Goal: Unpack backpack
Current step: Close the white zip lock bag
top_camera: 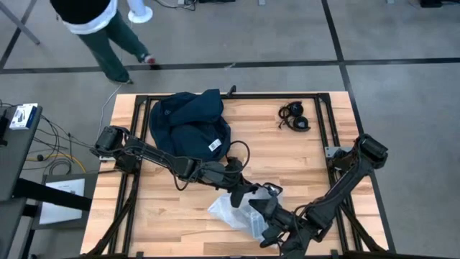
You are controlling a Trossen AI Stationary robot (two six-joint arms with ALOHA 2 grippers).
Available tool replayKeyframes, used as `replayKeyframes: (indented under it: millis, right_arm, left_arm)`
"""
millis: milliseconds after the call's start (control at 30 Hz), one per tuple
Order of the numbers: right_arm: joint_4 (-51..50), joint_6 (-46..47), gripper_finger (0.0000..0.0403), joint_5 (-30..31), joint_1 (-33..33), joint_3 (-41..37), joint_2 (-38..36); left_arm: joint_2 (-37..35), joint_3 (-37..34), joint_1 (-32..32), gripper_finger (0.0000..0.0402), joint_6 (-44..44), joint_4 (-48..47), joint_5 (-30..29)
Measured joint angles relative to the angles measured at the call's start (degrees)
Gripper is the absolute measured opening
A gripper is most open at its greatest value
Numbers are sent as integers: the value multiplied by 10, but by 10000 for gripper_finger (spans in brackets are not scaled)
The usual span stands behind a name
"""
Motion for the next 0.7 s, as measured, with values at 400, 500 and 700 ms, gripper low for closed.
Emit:
replayKeyframes:
  millis: [400,500,700]
  right_arm:
    - [-1,-59,102,46,13,28,0]
    - [-3,-43,102,55,25,63,0]
    - [-77,82,102,65,49,89,-13]
  left_arm:
    - [0,0,8,0,2,0,0]
    - [0,0,15,0,2,-1,0]
    - [-6,0,22,0,16,-17,-2]
